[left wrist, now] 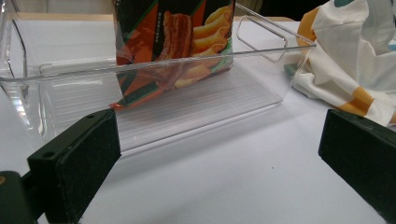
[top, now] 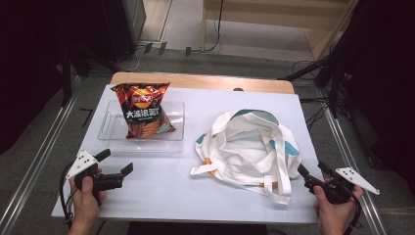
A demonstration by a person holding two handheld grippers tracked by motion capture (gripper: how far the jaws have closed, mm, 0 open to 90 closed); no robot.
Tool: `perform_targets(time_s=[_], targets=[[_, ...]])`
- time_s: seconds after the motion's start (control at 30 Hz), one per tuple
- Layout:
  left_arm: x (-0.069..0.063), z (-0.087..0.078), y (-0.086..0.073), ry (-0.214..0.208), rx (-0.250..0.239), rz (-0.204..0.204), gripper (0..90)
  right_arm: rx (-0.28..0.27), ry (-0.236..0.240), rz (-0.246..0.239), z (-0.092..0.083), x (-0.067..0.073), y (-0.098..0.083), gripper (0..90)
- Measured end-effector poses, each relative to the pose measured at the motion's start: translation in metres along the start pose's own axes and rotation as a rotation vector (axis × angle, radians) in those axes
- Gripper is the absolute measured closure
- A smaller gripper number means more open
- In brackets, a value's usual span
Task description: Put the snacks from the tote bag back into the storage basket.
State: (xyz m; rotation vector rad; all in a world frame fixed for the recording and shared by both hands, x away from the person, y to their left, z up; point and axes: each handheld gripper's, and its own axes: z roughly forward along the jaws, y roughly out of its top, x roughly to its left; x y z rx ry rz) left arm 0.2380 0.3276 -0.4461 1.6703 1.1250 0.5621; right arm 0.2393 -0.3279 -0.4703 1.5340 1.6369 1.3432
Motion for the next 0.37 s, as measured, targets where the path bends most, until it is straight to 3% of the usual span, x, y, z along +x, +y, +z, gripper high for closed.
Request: perform_targets(time_s=[0.2, 0.37], targets=[[0.0043, 0.0001, -0.0015, -0.003, -0.002, -0.021, 0.0, 0.005, -0.008, 0.004, 0.0009, 0.0013, -0.0019, 14.8], [0.0042, 0.0002, -0.0017, -0.002, 0.003, -0.014, 0.0, 0.008, -0.009, 0.002, 0.0013, 0.0033, -0.002, 14.8]])
